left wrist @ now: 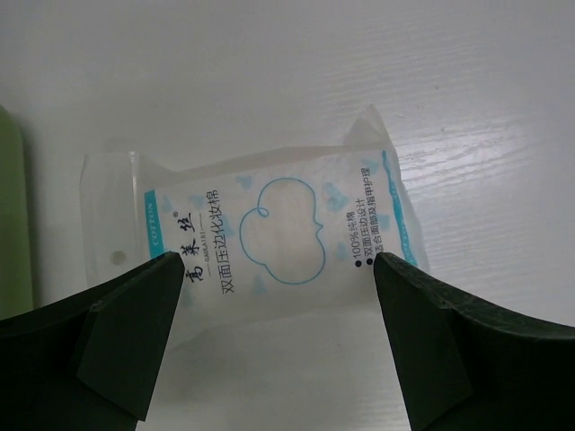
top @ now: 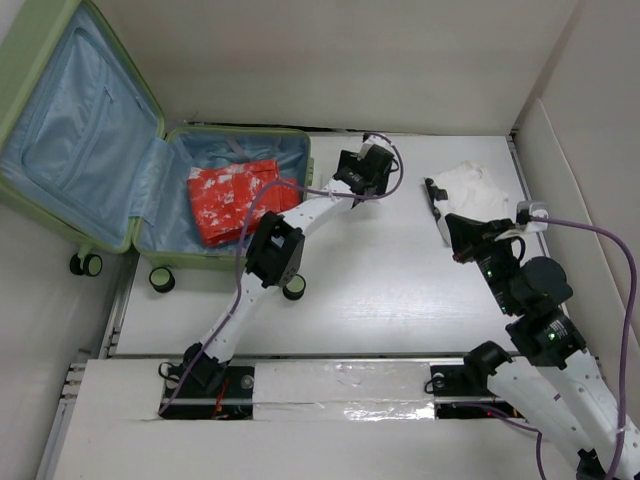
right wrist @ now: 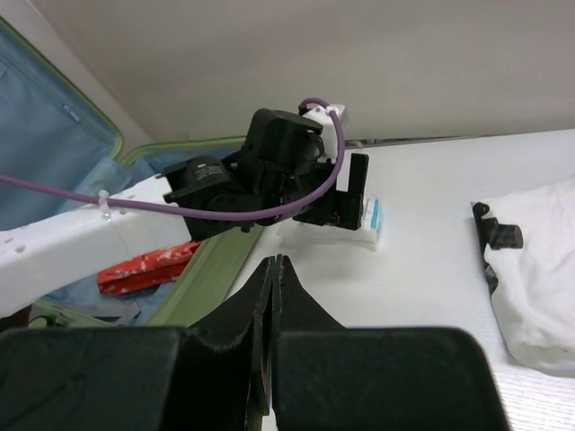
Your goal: Pack the luggage
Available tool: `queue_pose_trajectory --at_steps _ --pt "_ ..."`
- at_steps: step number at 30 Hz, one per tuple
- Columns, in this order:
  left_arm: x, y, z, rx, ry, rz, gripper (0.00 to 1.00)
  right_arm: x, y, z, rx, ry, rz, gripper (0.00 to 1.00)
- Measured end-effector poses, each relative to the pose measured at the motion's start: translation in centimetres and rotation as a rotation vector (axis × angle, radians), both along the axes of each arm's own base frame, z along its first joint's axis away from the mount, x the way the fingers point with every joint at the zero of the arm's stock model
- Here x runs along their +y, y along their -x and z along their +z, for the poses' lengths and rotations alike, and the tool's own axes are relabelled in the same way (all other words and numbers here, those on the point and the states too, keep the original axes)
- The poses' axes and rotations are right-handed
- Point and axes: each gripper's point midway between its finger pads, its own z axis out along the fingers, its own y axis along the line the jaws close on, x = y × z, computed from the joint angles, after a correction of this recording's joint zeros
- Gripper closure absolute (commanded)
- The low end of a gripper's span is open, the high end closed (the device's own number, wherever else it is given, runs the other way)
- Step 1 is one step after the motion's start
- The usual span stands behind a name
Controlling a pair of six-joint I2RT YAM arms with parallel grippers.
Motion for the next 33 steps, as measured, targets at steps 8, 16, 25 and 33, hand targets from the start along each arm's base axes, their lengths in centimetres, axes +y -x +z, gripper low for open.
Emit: queue_pose_trajectory --at_steps 8,16,25,33 --pt "0.0 -1.1 -2.5 0.014 -0.009 -0.006 0.39 0.6 -0.2 -0.4 0.014 0.012 0.026 1.00" --pt "-1.0 -1.3 -2.1 0.007 0.079 -0.046 1.00 0.9 0.0 -0.4 0.011 0.013 0.042 1.00" --pt "-0.5 1.8 -1.1 0.034 0.150 -0.066 1.00 0.9 0.0 -0.4 0.011 0.013 0.043 1.00" --pt "1.2 7.9 9.2 -0.053 0.238 -0.071 1.00 0.8 0.1 -0.3 0.008 0.012 0.042 1.00"
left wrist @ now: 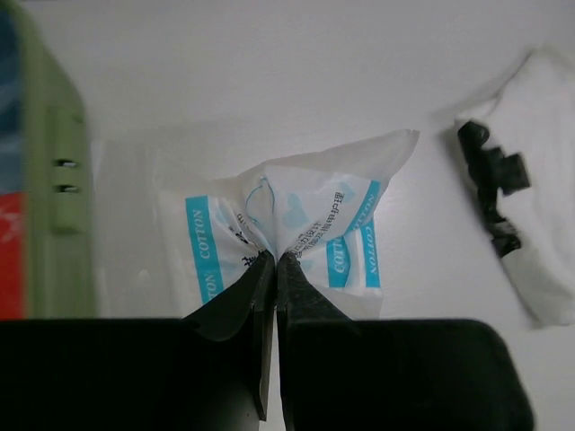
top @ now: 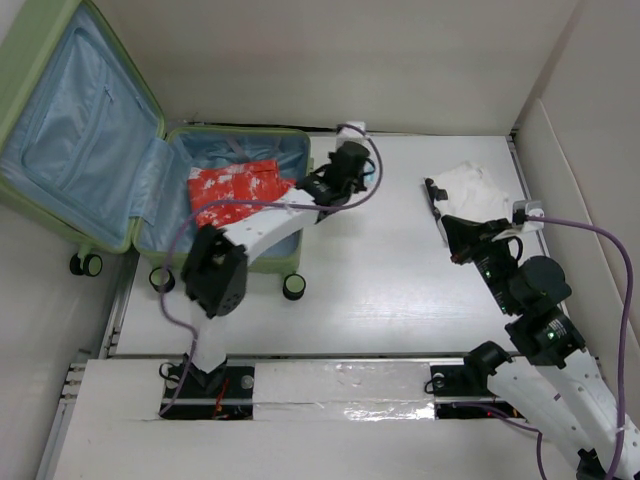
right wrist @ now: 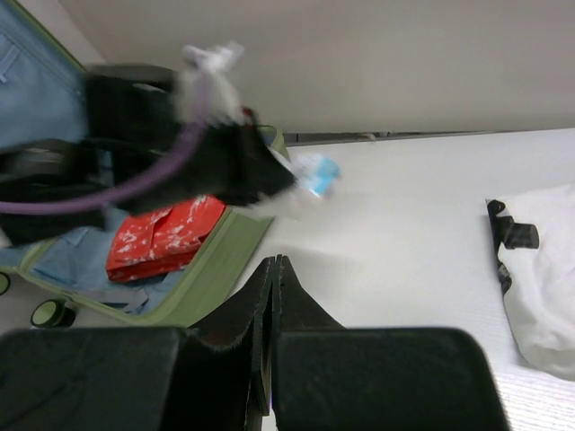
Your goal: Pack the luggage
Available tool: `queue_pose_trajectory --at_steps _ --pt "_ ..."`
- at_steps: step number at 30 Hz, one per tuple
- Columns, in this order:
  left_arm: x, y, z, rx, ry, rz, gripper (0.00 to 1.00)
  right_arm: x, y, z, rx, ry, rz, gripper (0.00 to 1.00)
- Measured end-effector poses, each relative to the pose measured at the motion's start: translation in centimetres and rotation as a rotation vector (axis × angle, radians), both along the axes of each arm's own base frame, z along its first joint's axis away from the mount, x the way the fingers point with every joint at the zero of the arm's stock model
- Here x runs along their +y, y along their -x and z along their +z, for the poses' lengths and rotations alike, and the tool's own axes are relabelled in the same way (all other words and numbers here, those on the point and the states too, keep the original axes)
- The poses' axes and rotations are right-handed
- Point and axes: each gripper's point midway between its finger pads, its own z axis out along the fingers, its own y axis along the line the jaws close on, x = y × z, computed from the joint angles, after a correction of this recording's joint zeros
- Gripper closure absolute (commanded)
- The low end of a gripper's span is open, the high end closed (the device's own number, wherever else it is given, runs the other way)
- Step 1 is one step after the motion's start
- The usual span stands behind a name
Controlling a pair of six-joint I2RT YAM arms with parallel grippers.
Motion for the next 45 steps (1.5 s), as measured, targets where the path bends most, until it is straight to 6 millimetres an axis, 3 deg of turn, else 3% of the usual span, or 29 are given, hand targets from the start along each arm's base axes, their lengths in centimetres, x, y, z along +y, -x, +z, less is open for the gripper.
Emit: queue_pose_trajectory --at_steps 2,5,6,7,8,10,12,15,18,21,24,29,31,34,36,37,38,40,42,45 --pt "3.6 0.7 5.1 -0.081 0.083 0.073 1.00 -0.1 0.1 0.1 -0.004 -0.003 0.000 1.00" --pt "11.7 1.3 11.6 -0.213 0.220 0.251 0.98 -0.1 0.1 0.2 -0.006 -0.004 0.000 1.00" --pt "14.9 1.8 13.2 -0.260 0.266 0.331 0.84 -0.1 0.1 0.1 -0.005 -0.003 0.000 1.00" --pt "18.0 2.2 14.0 -0.293 0.290 0.414 0.48 0.0 0.1 0.1 -0.004 -0.002 0.003 1.00" --pt "20.4 2.5 14.4 -0.315 0.302 0.483 0.38 0.1 0.1 0.0 -0.002 0.000 0.005 1.00" --pt "23.5 3.1 14.2 -0.338 0.337 0.572 0.24 0.3 0.0 -0.2 0.005 0.005 0.012 1.00" --pt "24.0 3.2 12.6 -0.315 0.339 0.593 0.23 0.4 -0.2 -0.4 0.012 0.009 0.015 1.00" --pt "22.0 2.7 9.3 -0.247 0.304 0.560 0.26 0.3 -0.5 -0.6 0.021 0.012 0.001 0.99" --pt "17.9 2.8 5.8 -0.167 0.258 0.470 0.32 -0.2 -1.3 -1.2 0.046 0.023 -0.045 0.91" --pt "12.7 3.5 4.0 -0.116 0.241 0.351 0.35 -0.6 -2.7 -2.7 0.096 0.048 -0.106 0.78" --pt "7.4 5.2 3.7 -0.094 0.262 0.218 0.44 -0.8 -4.9 -5.3 0.179 0.096 -0.184 0.69" --pt "-0.1 8.5 4.9 -0.061 0.390 -0.026 0.43 -2.2 -7.3 -10.4 0.343 0.169 -0.302 0.67" --pt "-3.3 8.4 4.8 -0.025 0.448 -0.111 0.42 -3.0 -7.1 -9.8 0.334 0.147 -0.328 0.63" --pt "-7.8 7.2 3.2 0.040 0.508 -0.201 0.43 -4.4 -5.6 -6.0 0.227 0.058 -0.355 0.55" --pt "-10.8 6.5 0.7 0.105 0.531 -0.250 0.45 -5.5 -4.3 -3.3 0.153 0.004 -0.379 0.59" --pt "-12.0 6.3 -0.7 0.138 0.538 -0.268 0.47 -6.2 -3.9 -2.0 0.122 -0.019 -0.403 0.66" --pt "-12.8 6.3 -2.4 0.171 0.540 -0.278 0.47 -6.9 -3.6 -0.8 0.096 -0.037 -0.434 0.84" --pt "-13.2 7.2 -5.8 0.243 0.525 -0.279 0.47 -8.3 -4.0 0.3 0.081 -0.048 -0.508 1.00" --pt "-12.7 8.6 -8.6 0.294 0.508 -0.274 0.47 -9.9 -5.6 -0.9 0.127 -0.018 -0.602 1.00" --pt "-11.2 10.9 -10.8 0.332 0.487 -0.261 0.47 -12.5 -9.8 -5.5 0.266 0.062 -0.692 0.96"
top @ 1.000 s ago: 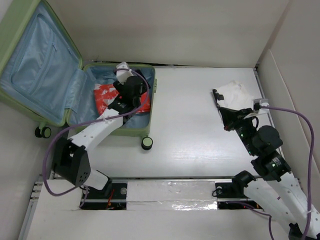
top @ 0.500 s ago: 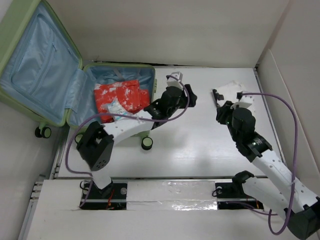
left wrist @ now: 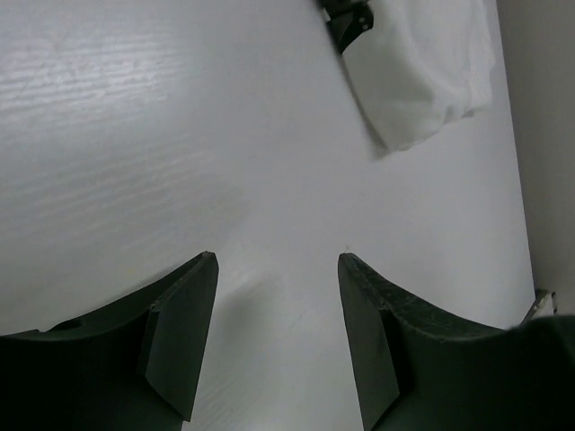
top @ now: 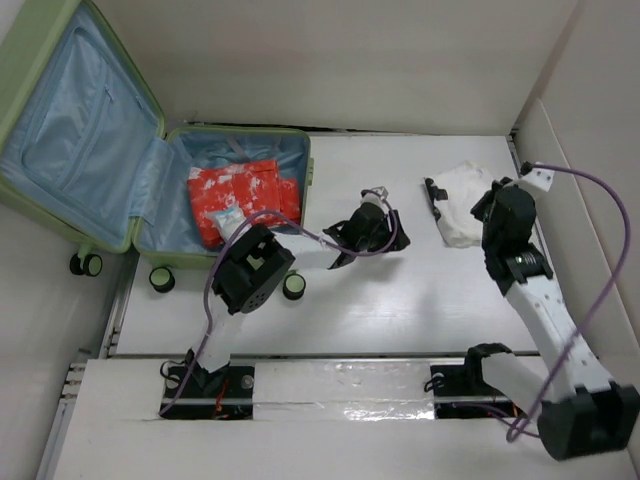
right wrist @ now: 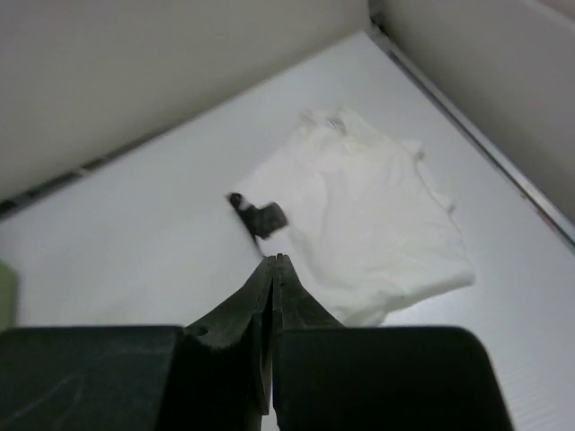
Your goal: Pack the luggage
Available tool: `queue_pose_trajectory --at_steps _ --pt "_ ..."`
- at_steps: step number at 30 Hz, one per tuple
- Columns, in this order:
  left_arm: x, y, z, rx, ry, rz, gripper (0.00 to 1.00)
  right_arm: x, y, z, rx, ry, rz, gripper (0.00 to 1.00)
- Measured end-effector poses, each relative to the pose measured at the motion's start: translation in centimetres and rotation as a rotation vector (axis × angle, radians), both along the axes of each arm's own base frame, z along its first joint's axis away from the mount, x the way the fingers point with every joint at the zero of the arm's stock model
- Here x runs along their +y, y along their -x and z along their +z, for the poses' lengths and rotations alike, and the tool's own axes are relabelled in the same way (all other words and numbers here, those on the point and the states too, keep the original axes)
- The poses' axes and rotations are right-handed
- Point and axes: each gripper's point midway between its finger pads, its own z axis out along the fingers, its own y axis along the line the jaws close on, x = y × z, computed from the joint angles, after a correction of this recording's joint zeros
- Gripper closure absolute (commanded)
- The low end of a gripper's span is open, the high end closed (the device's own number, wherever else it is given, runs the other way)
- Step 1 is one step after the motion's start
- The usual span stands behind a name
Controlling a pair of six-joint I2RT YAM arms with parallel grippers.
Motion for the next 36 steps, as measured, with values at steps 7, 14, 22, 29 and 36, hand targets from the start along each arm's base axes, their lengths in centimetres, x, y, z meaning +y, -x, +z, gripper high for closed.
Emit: queue_pose_trajectory --at_steps 7,14,22,29,36 --pt "2.1 2.4 4.9 -0.100 0.044 0.035 0.45 -7.3 -7.7 -13.7 0.453 -0.040 -0.133 0.95" --pt "2.6 2.5 9.7 -0.212 0.122 0.067 0.41 -6.6 -9.8 -22.6 0.731 -0.076 -0.063 0.90" --pt "4.7 1.9 7.1 -0.211 0.033 0.107 0.34 -5.0 -10.9 -24.4 0.893 -0.004 0.062 0.95" --pt "6.1 0.6 6.6 -0.210 0.005 0.137 0.31 1.0 -10.0 -24.4 0.944 0.086 0.255 0.96" --pt "5.5 -1.5 6.1 -0.198 -0.014 0.150 0.31 7.6 -4.6 -24.0 0.967 0.132 0.449 0.97"
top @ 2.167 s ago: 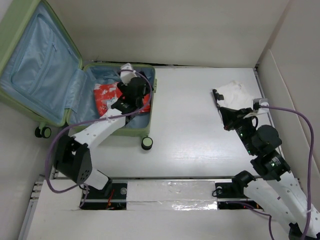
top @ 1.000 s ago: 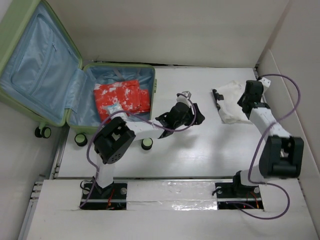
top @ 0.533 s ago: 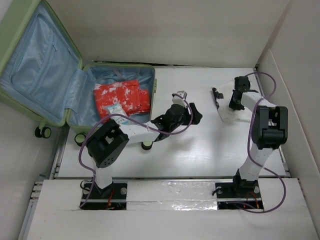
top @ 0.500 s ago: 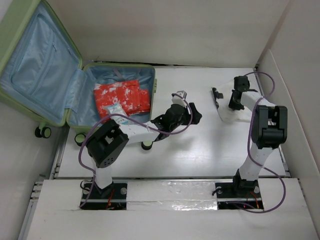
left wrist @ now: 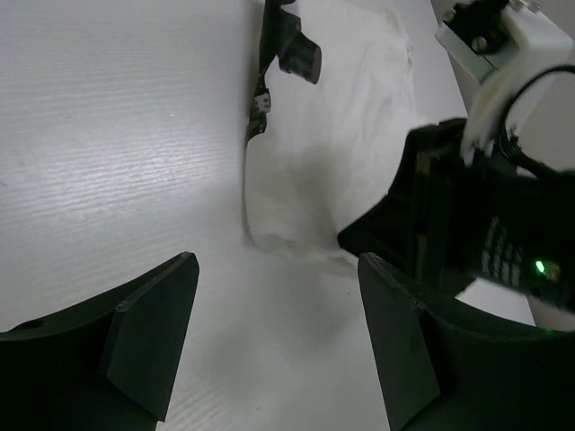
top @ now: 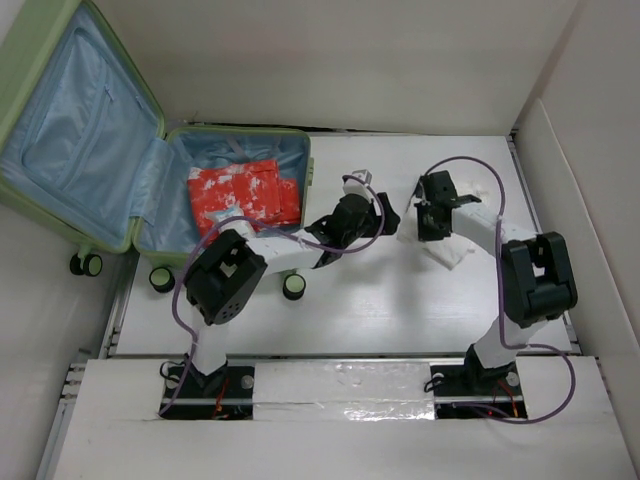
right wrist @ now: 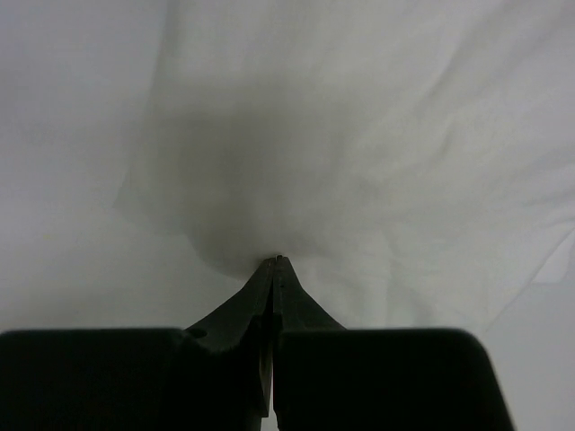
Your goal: Pack the luggage
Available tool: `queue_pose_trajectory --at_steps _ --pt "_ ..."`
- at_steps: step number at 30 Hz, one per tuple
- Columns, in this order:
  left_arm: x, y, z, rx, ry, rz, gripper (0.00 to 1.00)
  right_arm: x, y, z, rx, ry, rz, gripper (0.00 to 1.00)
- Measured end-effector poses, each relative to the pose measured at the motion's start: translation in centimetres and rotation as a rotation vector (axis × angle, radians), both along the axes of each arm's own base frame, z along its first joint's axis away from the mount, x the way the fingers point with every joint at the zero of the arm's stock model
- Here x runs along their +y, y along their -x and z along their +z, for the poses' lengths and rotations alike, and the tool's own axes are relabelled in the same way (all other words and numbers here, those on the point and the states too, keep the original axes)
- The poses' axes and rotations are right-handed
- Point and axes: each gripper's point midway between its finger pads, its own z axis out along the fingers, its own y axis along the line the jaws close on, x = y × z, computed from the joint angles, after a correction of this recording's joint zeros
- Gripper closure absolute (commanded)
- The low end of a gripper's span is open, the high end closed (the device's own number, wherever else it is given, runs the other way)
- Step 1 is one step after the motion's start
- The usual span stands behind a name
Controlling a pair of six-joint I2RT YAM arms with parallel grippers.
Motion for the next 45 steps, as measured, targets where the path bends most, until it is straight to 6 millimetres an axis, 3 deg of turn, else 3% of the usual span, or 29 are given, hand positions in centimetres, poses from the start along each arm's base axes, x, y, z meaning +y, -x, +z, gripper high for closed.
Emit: queue_pose_trajectory --at_steps 4,7,12,16,19,23,24,25,27,31,37,39,40,42,45 --pt "-1.8 -1.2 -1.3 0.017 -0.021 -0.025 0.31 0.5 2.5 1.3 -0.034 -0.028 0.006 0.96" --pt "-3.4 -2.2 -2.7 0.036 -0.038 -0.060 0.31 -1.0 3.6 3.2 -0.102 -0.071 -0.050 0.90" --pt "-6.3 -4.9 -4.6 0.058 -0.058 -0.112 0.31 -4.0 2.8 8.9 -0.326 -0.211 -0.152 0.83" --pt "-9.2 -7.9 -5.0 0.046 -0.069 -0.134 0.40 -2.9 2.9 12.4 -0.448 -0.279 -0.107 0.82" --pt "-10.9 -9.6 -5.4 0.030 -0.078 -0.138 0.46 -1.4 3.3 13.8 -0.480 -0.317 -0.055 0.81" --pt "-10.9 -9.5 -7.3 0.061 -0.117 -0.136 0.69 -0.2 4.0 15.4 -0.520 -0.354 -0.007 0.81" --pt "-10.8 -9.6 -7.7 0.067 -0.125 -0.135 0.78 -0.1 4.1 15.9 -0.533 -0.360 0.000 0.81" --pt "-10.8 -9.6 -7.9 0.070 -0.127 -0.133 0.94 -0.1 4.3 16.4 -0.548 -0.365 0.005 0.81" --pt "-10.8 -9.8 -8.3 0.078 -0.126 -0.131 1.00 0.0 4.7 17.4 -0.578 -0.376 0.014 0.81" --pt "-9.8 -9.5 -8.9 0.072 -0.118 -0.121 1.00 0.4 5.6 19.5 -0.640 -0.392 0.040 0.80" --pt "-2.8 -4.9 -9.0 0.113 -0.126 -0.053 1.00 1.2 6.0 20.3 -0.663 -0.411 0.075 0.80" --pt "-0.7 -3.6 -8.3 0.116 -0.125 -0.030 0.72 1.5 6.1 20.0 -0.656 -0.415 0.083 0.80" --pt "0.1 -3.1 -8.0 0.114 -0.124 -0.021 0.47 1.6 6.1 20.0 -0.655 -0.417 0.088 0.80" --pt "1.0 -2.6 -7.4 0.112 -0.109 -0.001 0.36 1.8 6.1 20.1 -0.657 -0.422 0.095 0.80" --pt "0.9 -2.3 -7.0 0.107 -0.091 0.004 0.31 2.3 6.2 20.1 -0.656 -0.429 0.112 0.80"
